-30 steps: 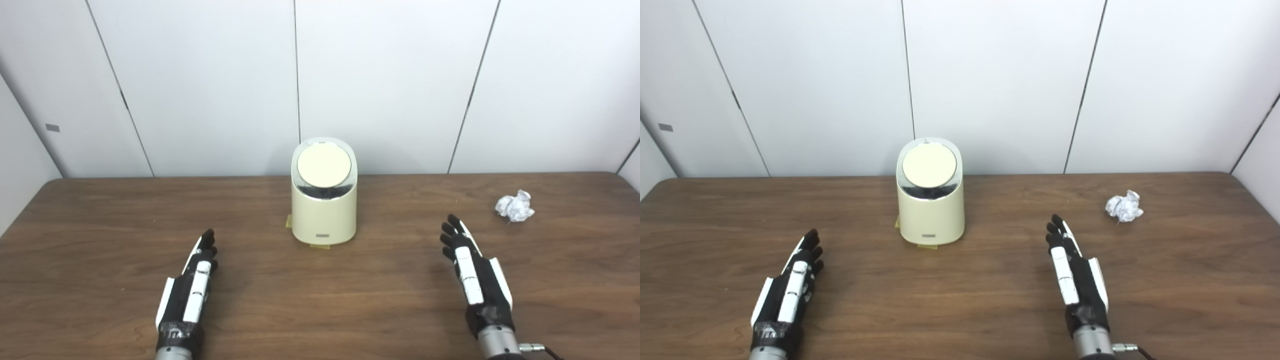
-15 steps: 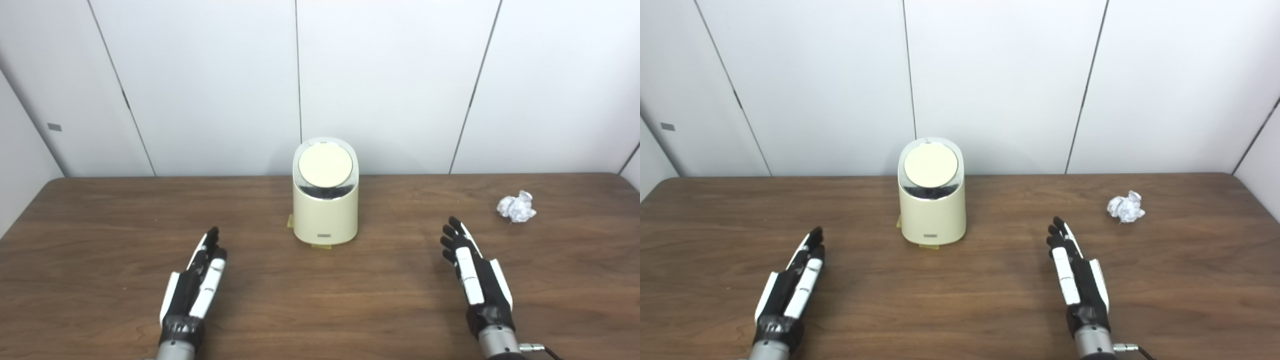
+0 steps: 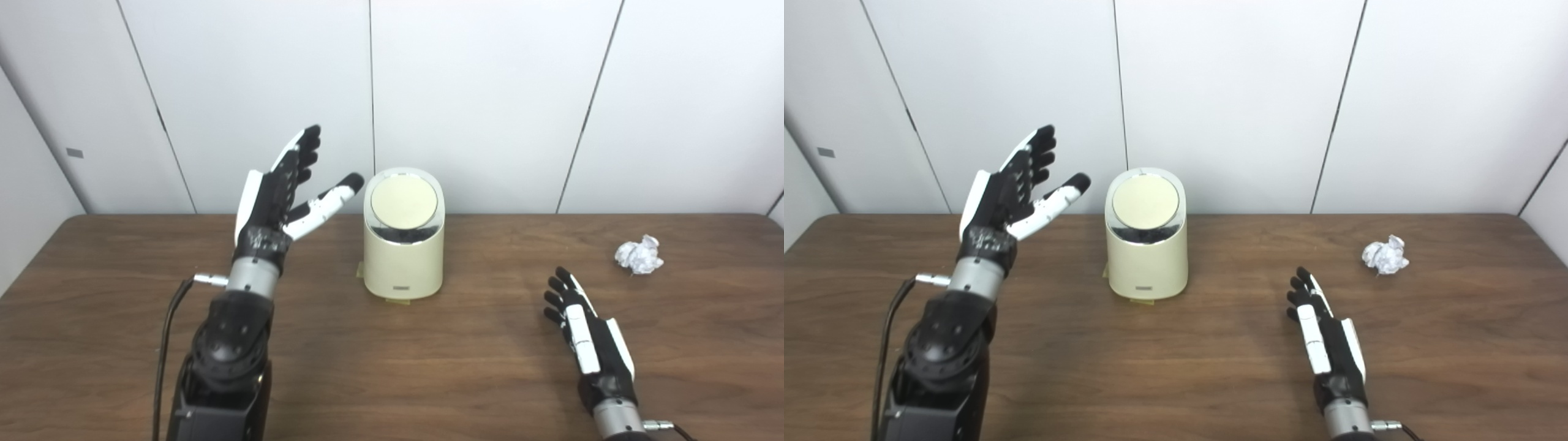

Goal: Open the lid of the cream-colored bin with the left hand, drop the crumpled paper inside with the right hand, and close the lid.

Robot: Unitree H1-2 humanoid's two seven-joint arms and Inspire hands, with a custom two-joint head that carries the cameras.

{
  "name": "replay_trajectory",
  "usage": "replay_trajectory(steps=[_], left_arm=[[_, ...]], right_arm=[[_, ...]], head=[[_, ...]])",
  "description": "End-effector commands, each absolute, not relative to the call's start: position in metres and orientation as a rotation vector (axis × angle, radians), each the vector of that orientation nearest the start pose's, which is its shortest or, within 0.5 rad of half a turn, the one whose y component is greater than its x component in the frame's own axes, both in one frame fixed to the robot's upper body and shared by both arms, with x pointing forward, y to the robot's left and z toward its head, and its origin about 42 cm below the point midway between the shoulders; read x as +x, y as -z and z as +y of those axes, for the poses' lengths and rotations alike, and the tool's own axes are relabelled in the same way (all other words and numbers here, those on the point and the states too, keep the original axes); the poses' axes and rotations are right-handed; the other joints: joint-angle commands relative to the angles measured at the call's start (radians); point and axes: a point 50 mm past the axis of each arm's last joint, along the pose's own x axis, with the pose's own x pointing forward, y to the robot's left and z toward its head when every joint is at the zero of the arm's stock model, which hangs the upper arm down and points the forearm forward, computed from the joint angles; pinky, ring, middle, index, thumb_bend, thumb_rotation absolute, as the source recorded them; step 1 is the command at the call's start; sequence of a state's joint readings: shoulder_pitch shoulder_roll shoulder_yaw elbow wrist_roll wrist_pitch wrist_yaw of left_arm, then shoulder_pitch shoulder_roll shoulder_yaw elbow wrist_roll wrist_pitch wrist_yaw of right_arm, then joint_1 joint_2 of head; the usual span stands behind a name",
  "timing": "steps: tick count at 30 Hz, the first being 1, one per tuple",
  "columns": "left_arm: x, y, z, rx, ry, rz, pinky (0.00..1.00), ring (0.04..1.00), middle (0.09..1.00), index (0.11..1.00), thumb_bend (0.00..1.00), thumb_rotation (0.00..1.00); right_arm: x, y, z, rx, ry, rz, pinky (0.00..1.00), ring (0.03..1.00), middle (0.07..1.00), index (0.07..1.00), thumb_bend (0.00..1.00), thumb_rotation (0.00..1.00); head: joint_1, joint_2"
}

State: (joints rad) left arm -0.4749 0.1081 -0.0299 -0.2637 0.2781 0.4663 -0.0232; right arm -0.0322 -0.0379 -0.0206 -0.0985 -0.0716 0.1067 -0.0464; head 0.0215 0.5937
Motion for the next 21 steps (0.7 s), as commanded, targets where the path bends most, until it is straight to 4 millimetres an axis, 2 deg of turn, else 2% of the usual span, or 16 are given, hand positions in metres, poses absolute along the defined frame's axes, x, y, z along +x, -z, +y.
replay_trajectory(steps=[1, 4, 6, 11, 13, 17, 21], left_arm=[[0.398, -0.321, 0.195, 0.431, -0.025, -0.344, 0.88, 0.906, 0.925, 0.951, 0.78, 0.43], [0.411, -0.324, 0.193, 0.502, -0.005, -0.33, 0.86, 0.902, 0.917, 0.95, 0.79, 0.43], [0.419, -0.326, 0.19, 0.53, 0.015, -0.319, 0.82, 0.89, 0.92, 0.956, 0.82, 0.4], [0.441, -0.321, 0.178, 0.586, 0.051, -0.278, 0.79, 0.895, 0.929, 0.957, 0.85, 0.3], [0.445, -0.319, 0.174, 0.603, 0.046, -0.265, 0.78, 0.892, 0.924, 0.95, 0.86, 0.27], [0.454, -0.312, 0.163, 0.638, 0.039, -0.263, 0.73, 0.864, 0.902, 0.934, 0.87, 0.19], [0.46, -0.309, 0.154, 0.685, 0.065, -0.253, 0.71, 0.856, 0.906, 0.937, 0.88, 0.18]], right_arm=[[0.301, -0.138, -0.226, -0.111, 0.061, -0.094, 0.93, 0.906, 0.927, 0.955, 0.52, 1.0], [0.301, -0.139, -0.224, -0.099, 0.07, -0.085, 0.93, 0.906, 0.924, 0.952, 0.54, 0.97], [0.301, -0.14, -0.223, -0.092, 0.068, -0.083, 0.94, 0.913, 0.926, 0.959, 0.53, 0.97], [0.301, -0.142, -0.22, -0.073, 0.063, -0.093, 0.96, 0.912, 0.922, 0.957, 0.56, 0.98], [0.301, -0.143, -0.219, -0.071, 0.06, -0.098, 0.98, 0.918, 0.925, 0.962, 0.55, 0.98], [0.299, -0.145, -0.217, -0.088, 0.064, -0.101, 0.96, 0.903, 0.911, 0.95, 0.58, 1.0], [0.299, -0.145, -0.216, -0.081, 0.063, -0.103, 0.97, 0.907, 0.912, 0.952, 0.58, 1.0]], head=[[0.003, 0.001], [0.001, 0.001], [0.0, 0.003], [0.002, 0.011], [0.002, 0.012], [-0.002, 0.013], [-0.001, 0.014]])
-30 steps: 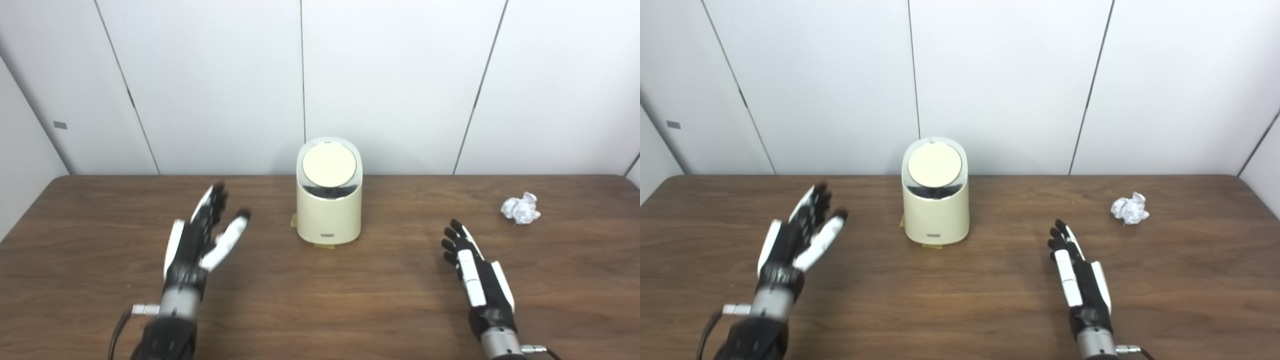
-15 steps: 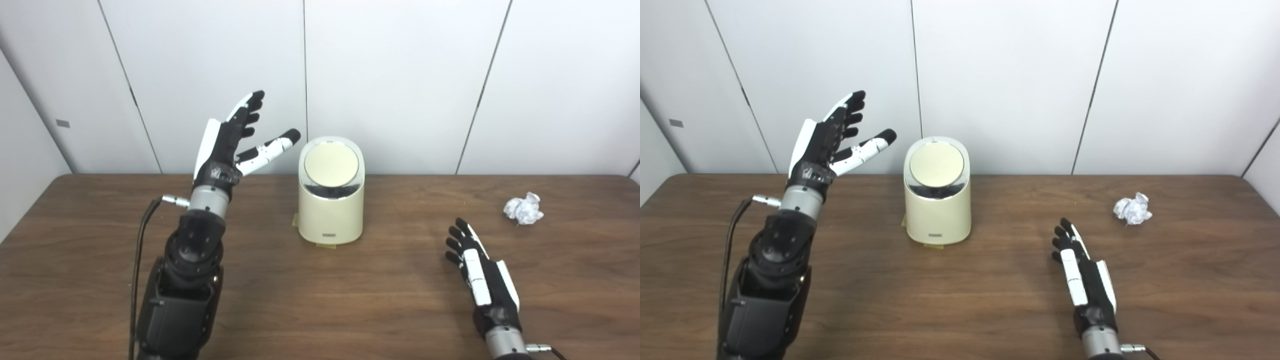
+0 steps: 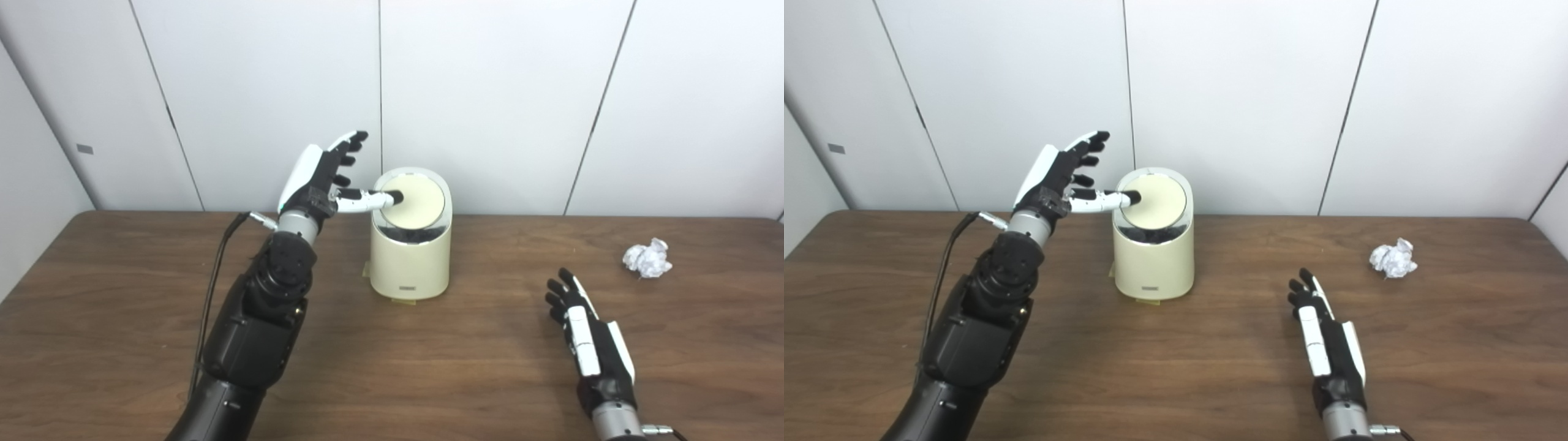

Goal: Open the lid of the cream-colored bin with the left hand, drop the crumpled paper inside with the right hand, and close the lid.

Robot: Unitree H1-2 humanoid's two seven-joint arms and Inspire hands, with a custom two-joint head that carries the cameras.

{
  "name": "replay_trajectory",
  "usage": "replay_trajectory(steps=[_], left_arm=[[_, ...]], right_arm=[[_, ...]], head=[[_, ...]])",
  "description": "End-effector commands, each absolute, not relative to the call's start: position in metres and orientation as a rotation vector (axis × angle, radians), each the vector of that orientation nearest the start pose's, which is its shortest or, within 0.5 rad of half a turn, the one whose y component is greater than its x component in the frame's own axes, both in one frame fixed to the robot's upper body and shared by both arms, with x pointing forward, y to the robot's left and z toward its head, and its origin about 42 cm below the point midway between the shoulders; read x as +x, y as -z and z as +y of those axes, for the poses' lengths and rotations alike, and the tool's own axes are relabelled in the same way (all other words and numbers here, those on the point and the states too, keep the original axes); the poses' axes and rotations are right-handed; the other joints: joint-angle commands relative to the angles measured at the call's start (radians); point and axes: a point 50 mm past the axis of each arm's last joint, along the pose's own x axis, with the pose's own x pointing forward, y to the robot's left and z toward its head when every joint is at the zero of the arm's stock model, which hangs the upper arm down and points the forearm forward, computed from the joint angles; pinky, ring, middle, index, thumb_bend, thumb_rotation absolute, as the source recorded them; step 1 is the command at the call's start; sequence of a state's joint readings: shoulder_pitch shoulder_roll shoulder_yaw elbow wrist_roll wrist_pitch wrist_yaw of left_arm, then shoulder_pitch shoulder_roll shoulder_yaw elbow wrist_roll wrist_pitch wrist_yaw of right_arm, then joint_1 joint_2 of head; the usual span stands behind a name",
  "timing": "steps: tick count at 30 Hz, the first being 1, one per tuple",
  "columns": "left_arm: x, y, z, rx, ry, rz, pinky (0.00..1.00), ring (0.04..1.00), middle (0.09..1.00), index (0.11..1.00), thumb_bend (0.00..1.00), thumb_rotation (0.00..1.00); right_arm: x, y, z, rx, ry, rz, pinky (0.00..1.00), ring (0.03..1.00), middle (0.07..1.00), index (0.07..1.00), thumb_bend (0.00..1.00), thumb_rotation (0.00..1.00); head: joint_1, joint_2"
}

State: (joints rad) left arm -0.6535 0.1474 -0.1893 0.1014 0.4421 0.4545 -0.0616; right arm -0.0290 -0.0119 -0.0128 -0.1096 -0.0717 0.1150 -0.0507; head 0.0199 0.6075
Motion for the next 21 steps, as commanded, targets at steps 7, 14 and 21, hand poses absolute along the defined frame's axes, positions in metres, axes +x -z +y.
replay_trajectory(steps=[7, 14, 21], left_arm=[[0.466, -0.301, 0.137, 0.695, 0.121, -0.233, 0.7, 0.863, 0.92, 0.942, 0.86, 0.17], [0.465, -0.288, 0.127, 0.698, 0.128, -0.232, 0.68, 0.893, 0.947, 0.95, 0.86, 0.16], [0.469, -0.273, 0.12, 0.804, 0.116, -0.267, 0.79, 0.937, 0.979, 0.96, 0.87, 0.01]], right_arm=[[0.299, -0.144, -0.211, -0.074, 0.054, -0.095, 0.99, 0.91, 0.916, 0.958, 0.58, 0.99], [0.299, -0.144, -0.21, -0.048, 0.077, -0.095, 0.99, 0.897, 0.907, 0.95, 0.58, 0.94], [0.297, -0.147, -0.21, -0.045, 0.069, -0.126, 1.0, 0.897, 0.912, 0.959, 0.62, 0.97]], head=[[-0.015, 0.003], [-0.026, 0.007], [-0.03, 0.017]])
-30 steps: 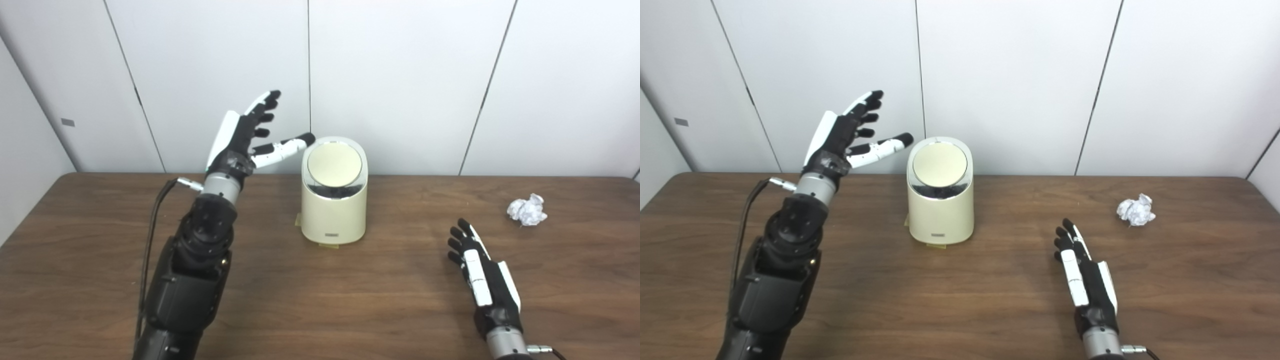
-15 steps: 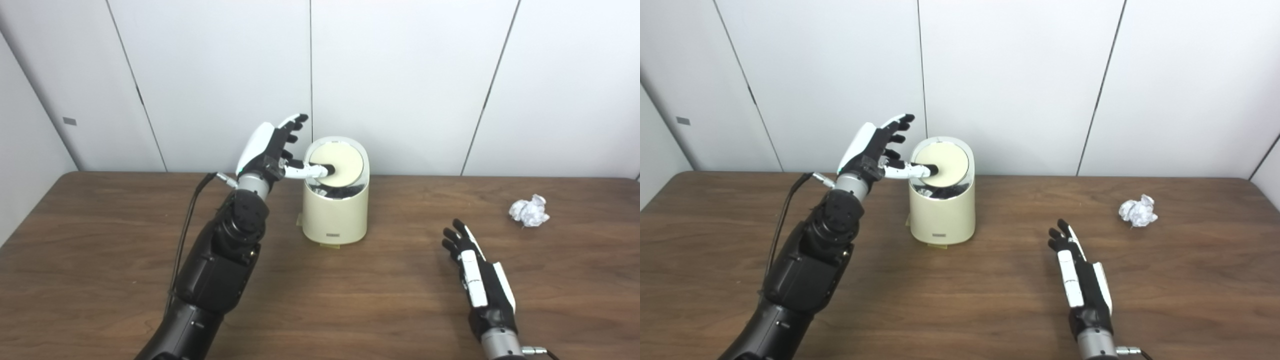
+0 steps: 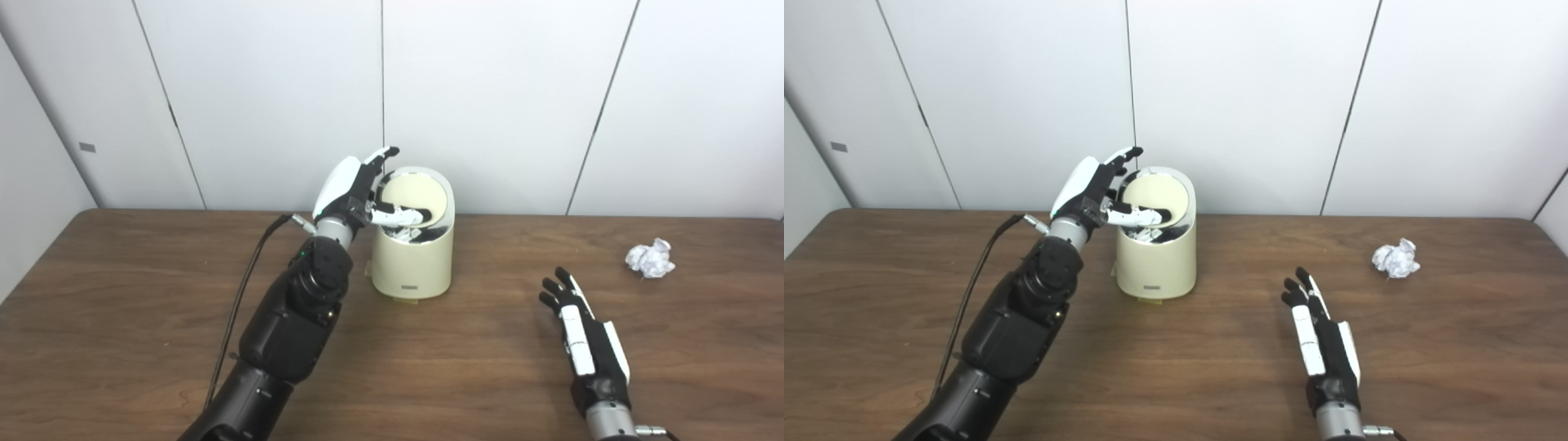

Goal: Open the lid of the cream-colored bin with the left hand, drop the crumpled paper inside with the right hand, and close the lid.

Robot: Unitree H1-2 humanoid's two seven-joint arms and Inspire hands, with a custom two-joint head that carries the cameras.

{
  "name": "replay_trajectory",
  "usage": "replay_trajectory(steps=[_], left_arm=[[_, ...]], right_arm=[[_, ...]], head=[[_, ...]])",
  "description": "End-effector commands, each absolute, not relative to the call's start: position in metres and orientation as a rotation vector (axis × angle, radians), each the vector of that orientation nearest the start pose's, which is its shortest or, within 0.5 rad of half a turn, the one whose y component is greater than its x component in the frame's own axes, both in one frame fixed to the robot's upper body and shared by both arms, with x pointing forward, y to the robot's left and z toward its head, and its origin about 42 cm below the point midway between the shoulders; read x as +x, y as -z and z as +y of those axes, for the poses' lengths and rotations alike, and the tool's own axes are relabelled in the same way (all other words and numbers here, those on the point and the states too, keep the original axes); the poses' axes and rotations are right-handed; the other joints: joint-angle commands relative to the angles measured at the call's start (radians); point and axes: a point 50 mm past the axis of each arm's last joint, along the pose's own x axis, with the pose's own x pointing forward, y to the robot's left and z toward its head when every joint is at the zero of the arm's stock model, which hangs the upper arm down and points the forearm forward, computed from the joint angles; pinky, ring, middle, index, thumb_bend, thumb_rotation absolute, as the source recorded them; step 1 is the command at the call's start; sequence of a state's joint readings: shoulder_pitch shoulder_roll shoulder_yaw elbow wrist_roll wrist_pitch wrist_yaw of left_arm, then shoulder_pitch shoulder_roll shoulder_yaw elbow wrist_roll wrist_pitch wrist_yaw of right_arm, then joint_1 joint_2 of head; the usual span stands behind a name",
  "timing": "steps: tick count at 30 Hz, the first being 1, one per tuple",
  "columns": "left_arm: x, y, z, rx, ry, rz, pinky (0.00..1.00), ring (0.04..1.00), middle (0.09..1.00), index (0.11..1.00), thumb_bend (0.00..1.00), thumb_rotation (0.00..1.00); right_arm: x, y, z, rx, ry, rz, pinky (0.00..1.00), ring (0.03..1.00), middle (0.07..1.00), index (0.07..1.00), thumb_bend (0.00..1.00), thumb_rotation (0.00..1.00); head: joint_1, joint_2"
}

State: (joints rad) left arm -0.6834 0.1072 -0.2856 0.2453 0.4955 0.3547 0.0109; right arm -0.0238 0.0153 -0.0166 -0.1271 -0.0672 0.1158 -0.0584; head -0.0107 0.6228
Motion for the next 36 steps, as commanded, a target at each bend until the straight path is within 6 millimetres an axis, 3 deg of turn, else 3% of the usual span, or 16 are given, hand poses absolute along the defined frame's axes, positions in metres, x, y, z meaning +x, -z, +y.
replay_trajectory(steps=[1, 7, 17, 22, 25, 36], left_arm=[[0.469, -0.273, 0.12, 0.823, 0.113, -0.265, 0.79, 0.936, 0.979, 0.961, 0.88, 0.01], [0.468, -0.277, 0.114, 0.903, 0.089, -0.257, 0.76, 0.92, 0.967, 0.957, 0.95, 0.0], [0.465, -0.277, 0.114, 1.022, 0.082, -0.268, 0.76, 0.895, 0.936, 0.95, 0.94, 0.0], [0.466, -0.288, 0.118, 1.039, 0.079, -0.265, 0.78, 0.888, 0.936, 0.943, 0.92, 0.0], [0.468, -0.296, 0.12, 1.051, 0.083, -0.248, 0.72, 0.881, 0.938, 0.933, 0.92, 0.0], [0.47, -0.3, 0.12, 1.108, 0.089, -0.214, 0.71, 0.87, 0.916, 0.915, 0.95, 0.0]], right_arm=[[0.297, -0.147, -0.21, -0.046, 0.066, -0.129, 1.0, 0.897, 0.912, 0.96, 0.63, 0.97], [0.296, -0.146, -0.212, -0.057, 0.057, -0.146, 1.0, 0.894, 0.912, 0.967, 0.68, 0.97], [0.297, -0.147, -0.216, -0.038, 0.051, -0.154, 0.98, 0.893, 0.919, 0.966, 0.7, 0.95], [0.297, -0.146, -0.214, -0.041, 0.044, -0.144, 1.0, 0.891, 0.918, 0.966, 0.7, 0.96], [0.297, -0.145, -0.212, -0.035, 0.037, -0.144, 1.0, 0.894, 0.92, 0.967, 0.7, 0.95], [0.299, -0.142, -0.211, -0.035, 0.015, -0.155, 1.0, 0.905, 0.929, 0.975, 0.71, 0.94]], head=[[0.003, 0.003], [0.004, 0.008], [0.013, 0.012], [0.02, 0.011], [0.023, 0.01], [0.027, 0.009]])
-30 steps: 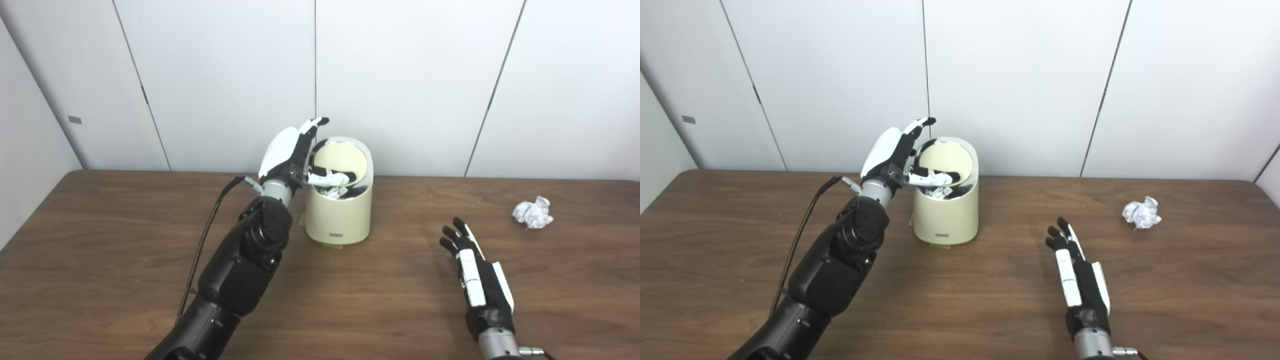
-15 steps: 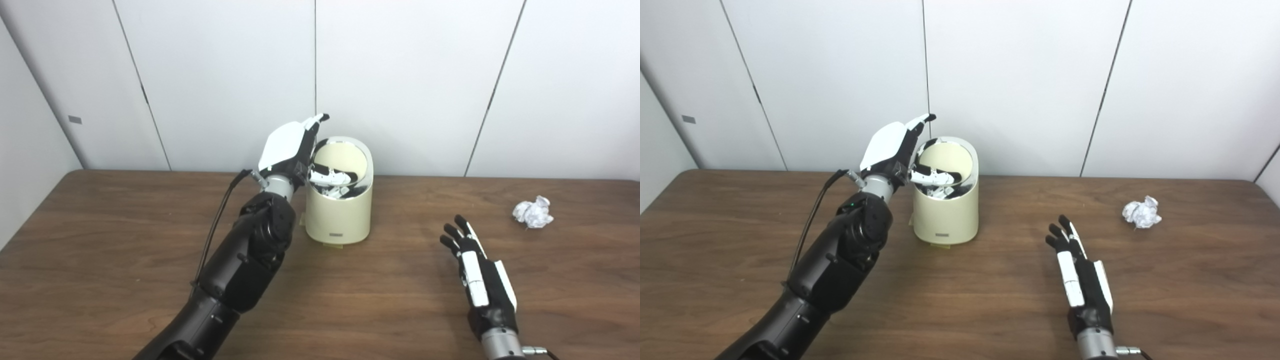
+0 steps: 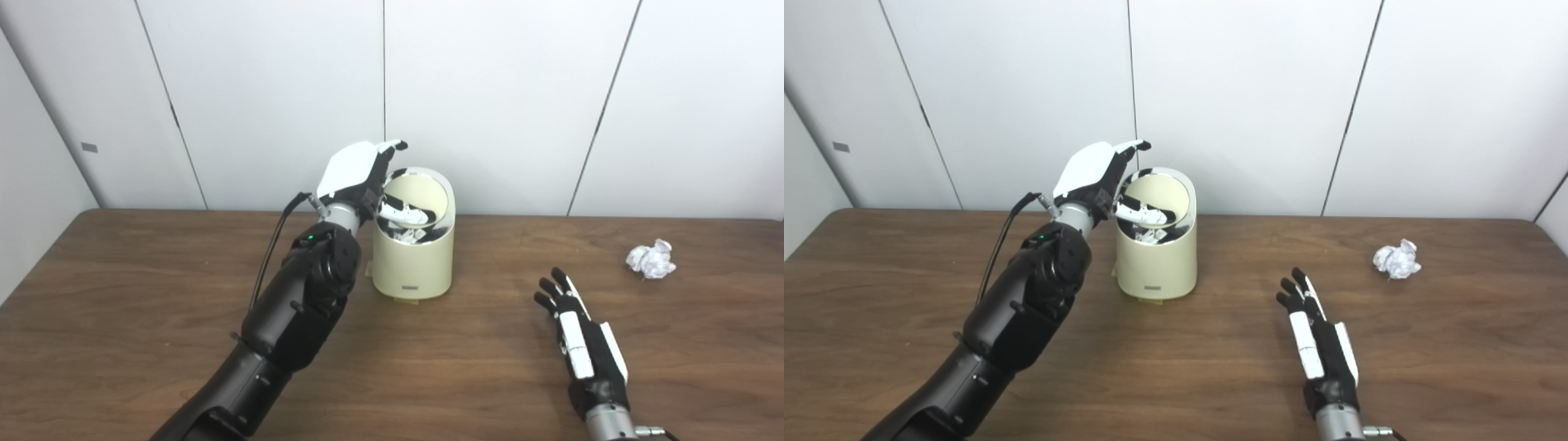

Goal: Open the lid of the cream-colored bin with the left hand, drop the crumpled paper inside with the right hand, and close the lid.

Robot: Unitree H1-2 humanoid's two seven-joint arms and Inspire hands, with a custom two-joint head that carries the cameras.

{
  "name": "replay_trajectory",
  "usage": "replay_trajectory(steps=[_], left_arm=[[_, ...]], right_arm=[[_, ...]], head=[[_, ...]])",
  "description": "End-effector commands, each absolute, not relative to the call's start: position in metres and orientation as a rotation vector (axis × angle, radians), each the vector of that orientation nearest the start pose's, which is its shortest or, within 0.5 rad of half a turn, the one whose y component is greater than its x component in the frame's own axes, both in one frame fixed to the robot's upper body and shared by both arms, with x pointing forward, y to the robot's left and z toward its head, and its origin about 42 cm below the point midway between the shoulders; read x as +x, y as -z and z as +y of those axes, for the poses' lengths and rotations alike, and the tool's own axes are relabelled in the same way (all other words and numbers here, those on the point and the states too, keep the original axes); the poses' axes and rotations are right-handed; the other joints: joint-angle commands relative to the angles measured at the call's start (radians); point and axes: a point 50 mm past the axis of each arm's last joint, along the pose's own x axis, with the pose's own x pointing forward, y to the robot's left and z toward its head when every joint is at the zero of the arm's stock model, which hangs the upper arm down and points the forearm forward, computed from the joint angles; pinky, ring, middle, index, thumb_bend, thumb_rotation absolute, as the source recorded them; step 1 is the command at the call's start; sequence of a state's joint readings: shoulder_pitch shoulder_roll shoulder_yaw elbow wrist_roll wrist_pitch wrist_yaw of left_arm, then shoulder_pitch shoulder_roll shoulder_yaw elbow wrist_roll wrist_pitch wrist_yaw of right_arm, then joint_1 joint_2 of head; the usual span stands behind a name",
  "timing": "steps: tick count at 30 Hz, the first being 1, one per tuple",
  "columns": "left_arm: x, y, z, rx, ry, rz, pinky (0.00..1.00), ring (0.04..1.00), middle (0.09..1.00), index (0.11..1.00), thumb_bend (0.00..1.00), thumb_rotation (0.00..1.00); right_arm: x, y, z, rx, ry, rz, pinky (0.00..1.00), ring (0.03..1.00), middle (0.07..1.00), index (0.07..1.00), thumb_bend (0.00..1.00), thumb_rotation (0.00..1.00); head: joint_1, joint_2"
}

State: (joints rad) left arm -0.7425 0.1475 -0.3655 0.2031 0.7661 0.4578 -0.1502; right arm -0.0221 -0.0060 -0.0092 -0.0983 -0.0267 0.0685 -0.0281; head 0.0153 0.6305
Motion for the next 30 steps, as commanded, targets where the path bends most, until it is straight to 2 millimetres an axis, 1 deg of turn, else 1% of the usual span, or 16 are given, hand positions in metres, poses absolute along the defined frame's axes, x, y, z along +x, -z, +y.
replay_trajectory(steps=[1, 5, 11, 14, 16, 17, 18, 19, 20, 21, 22, 23, 26, 30], left_arm=[[0.471, -0.301, 0.12, 1.114, 0.09, -0.211, 0.71, 0.867, 0.914, 0.914, 0.95, 0.0], [0.473, -0.305, 0.12, 1.118, 0.091, -0.201, 0.69, 0.857, 0.905, 0.911, 0.94, 0.0], [0.47, -0.304, 0.124, 1.09, 0.096, -0.187, 0.66, 0.848, 0.915, 0.915, 0.93, 0.0], [0.465, -0.309, 0.127, 0.978, 0.078, -0.201, 0.68, 0.855, 0.911, 0.923, 0.88, 0.0], [0.458, -0.316, 0.131, 0.856, 0.056, -0.224, 0.67, 0.838, 0.888, 0.919, 0.8, 0.02], [0.455, -0.32, 0.133, 0.803, 0.043, -0.237, 0.64, 0.814, 0.87, 0.913, 0.73, 0.12], [0.452, -0.322, 0.134, 0.772, 0.035, -0.247, 0.63, 0.801, 0.861, 0.91, 0.7, 0.17], [0.45, -0.324, 0.136, 0.743, 0.026, -0.265, 0.62, 0.794, 0.857, 0.908, 0.68, 0.2], [0.447, -0.327, 0.139, 0.707, 0.012, -0.288, 0.63, 0.79, 0.849, 0.904, 0.65, 0.25], [0.446, -0.329, 0.141, 0.683, 0.003, -0.303, 0.66, 0.796, 0.849, 0.901, 0.62, 0.28], [0.445, -0.33, 0.144, 0.659, -0.006, -0.318, 0.67, 0.797, 0.849, 0.9, 0.61, 0.29], [0.444, -0.331, 0.147, 0.653, -0.017, -0.322, 0.68, 0.802, 0.85, 0.901, 0.61, 0.28], [0.444, -0.333, 0.153, 0.664, -0.044, -0.312, 0.67, 0.807, 0.845, 0.894, 0.66, 0.23], [0.445, -0.332, 0.155, 0.675, -0.056, -0.308, 0.66, 0.794, 0.834, 0.885, 0.69, 0.19]], right_arm=[[0.3, -0.142, -0.211, -0.037, 0.016, -0.157, 1.0, 0.904, 0.929, 0.975, 0.72, 0.94], [0.301, -0.141, -0.211, -0.05, 0.018, -0.157, 1.0, 0.901, 0.928, 0.976, 0.72, 0.95], [0.302, -0.141, -0.215, -0.056, 0.026, -0.166, 1.0, 0.9, 0.927, 0.973, 0.71, 0.96], [0.301, -0.142, -0.214, -0.049, 0.028, -0.166, 1.0, 0.9, 0.927, 0.971, 0.71, 0.96], [0.301, -0.143, -0.214, -0.043, 0.025, -0.163, 1.0, 0.903, 0.929, 0.974, 0.7, 0.95], [0.3, -0.142, -0.214, -0.041, 0.024, -0.161, 1.0, 0.905, 0.929, 0.975, 0.71, 0.95], [0.3, -0.142, -0.214, -0.04, 0.024, -0.159, 1.0, 0.905, 0.929, 0.975, 0.71, 0.95], [0.3, -0.142, -0.214, -0.038, 0.025, -0.16, 1.0, 0.905, 0.929, 0.974, 0.71, 0.95], [0.3, -0.142, -0.215, -0.04, 0.025, -0.161, 1.0, 0.905, 0.928, 0.973, 0.71, 0.95], [0.299, -0.142, -0.216, -0.042, 0.025, -0.162, 1.0, 0.905, 0.928, 0.972, 0.71, 0.95], [0.299, -0.142, -0.216, -0.043, 0.025, -0.161, 1.0, 0.905, 0.928, 0.972, 0.71, 0.95], [0.3, -0.142, -0.216, -0.046, 0.027, -0.16, 1.0, 0.904, 0.929, 0.972, 0.71, 0.95], [0.299, -0.142, -0.216, -0.05, 0.026, -0.156, 1.0, 0.897, 0.927, 0.973, 0.7, 0.95], [0.298, -0.142, -0.215, -0.043, 0.019, -0.153, 1.0, 0.9, 0.928, 0.975, 0.7, 0.95]], head=[[0.001, 0.001], [-0.002, -0.001], [-0.004, -0.003], [-0.004, -0.003], [-0.003, -0.005], [-0.003, -0.005], [-0.001, -0.003], [-0.001, -0.001], [-0.001, 0.0], [-0.001, 0.002], [0.0, 0.002], [0.0, 0.002], [-0.001, 0.005], [-0.004, 0.008]])
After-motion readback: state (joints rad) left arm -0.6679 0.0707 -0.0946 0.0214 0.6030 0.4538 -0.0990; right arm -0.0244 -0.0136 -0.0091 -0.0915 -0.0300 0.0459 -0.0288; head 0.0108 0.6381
